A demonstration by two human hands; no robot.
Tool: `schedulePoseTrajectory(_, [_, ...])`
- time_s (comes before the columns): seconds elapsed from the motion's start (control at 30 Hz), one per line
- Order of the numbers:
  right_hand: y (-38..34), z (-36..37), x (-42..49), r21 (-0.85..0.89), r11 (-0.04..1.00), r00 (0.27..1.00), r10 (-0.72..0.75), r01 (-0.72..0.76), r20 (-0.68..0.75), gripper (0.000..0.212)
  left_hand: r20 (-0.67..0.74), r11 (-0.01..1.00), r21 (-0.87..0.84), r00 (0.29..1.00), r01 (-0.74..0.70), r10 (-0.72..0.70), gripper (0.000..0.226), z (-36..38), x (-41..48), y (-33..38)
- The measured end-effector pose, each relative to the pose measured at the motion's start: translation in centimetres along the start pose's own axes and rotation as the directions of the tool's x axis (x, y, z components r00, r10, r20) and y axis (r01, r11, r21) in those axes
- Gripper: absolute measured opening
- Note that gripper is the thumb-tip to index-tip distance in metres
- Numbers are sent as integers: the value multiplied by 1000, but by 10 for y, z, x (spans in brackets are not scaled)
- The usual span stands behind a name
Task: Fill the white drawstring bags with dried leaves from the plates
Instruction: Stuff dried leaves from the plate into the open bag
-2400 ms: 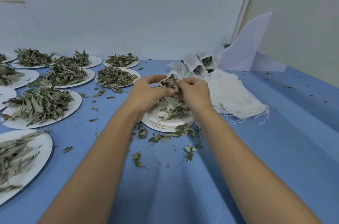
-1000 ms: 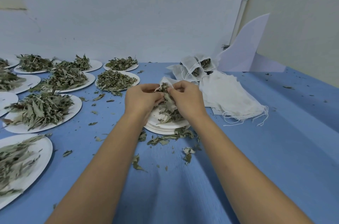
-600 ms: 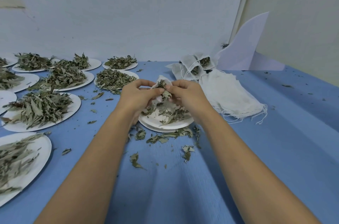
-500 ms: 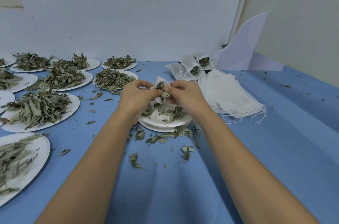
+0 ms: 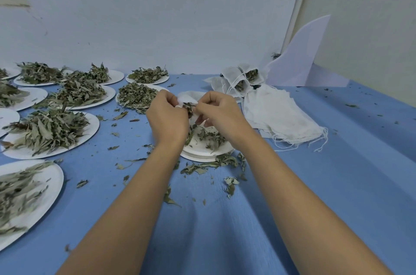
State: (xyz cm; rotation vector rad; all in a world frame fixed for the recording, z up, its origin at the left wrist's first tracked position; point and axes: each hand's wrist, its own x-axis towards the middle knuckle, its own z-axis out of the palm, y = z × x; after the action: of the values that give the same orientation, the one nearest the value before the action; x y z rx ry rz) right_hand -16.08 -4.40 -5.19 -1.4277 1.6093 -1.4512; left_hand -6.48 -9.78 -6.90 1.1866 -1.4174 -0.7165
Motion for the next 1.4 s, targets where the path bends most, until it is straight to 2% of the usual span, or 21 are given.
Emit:
schedulePoseTrajectory(0.1, [0,3,0,5,1000,1000,13,-13,17,13,-20,999,34,999,27,-26,35,0,0,1])
schedulePoseTrajectory(0.17, [1,5,0,-12,1000,1000,15,-15,-18,12,25,1000,10,1000,2,-2,35,2,0,0])
schedulePoseTrajectory(0.4, [13,1,3,-213,977,947,-96,30,-305,16,216,987,-158,976,28,7,22,0,2,10])
schedulePoseTrajectory(0.57, [17,-2,7,-226,974,914,-113,24,-390,23,425,970,-233,905,70,37,15,-6,1,18])
schedulePoseTrajectory(0.7, [18,-4,9,-250,968,888,-137,26,-438,33,508,946,-298,860,130,42,17,-9,2,21])
schedulePoseTrajectory(0.8, [15,-4,9,-198,980,908,-89,6,-410,27,436,943,-301,900,142,4,17,-7,3,21])
schedulePoseTrajectory(0.9, [7,-9,7,107,993,976,69,-47,-206,16,244,936,-311,966,162,-86,11,-6,8,15])
schedulePoseTrajectory(0.93, [5,-13,7,139,989,979,78,-53,-187,11,196,923,-338,973,184,-122,10,-7,10,13])
schedulePoseTrajectory(0.97, [3,-17,7,100,994,975,71,-51,-210,10,165,904,-373,974,208,-156,11,-8,12,12])
schedulePoseTrajectory(1.03, [4,-28,7,-174,981,956,35,-89,-291,21,140,852,-463,969,245,-203,11,-10,15,12])
schedulePoseTrajectory(1.1, [5,-33,7,-404,894,956,78,-193,-283,33,133,807,-532,967,254,-216,12,-12,16,13])
schedulePoseTrajectory(1.17, [5,-31,6,-476,834,957,203,-280,-207,34,130,802,-541,967,254,-219,11,-11,15,14])
schedulePoseTrajectory(1.23, [6,-27,5,-551,772,948,283,-317,-148,26,131,803,-538,966,258,-223,11,-11,14,14])
schedulePoseTrajectory(1.3, [8,-22,5,-602,735,945,307,-312,-114,30,130,798,-542,965,263,-230,11,-11,15,14])
schedulePoseTrajectory(1.4, [11,-15,7,-568,779,962,256,-265,-97,37,133,786,-554,961,275,-242,12,-12,16,14])
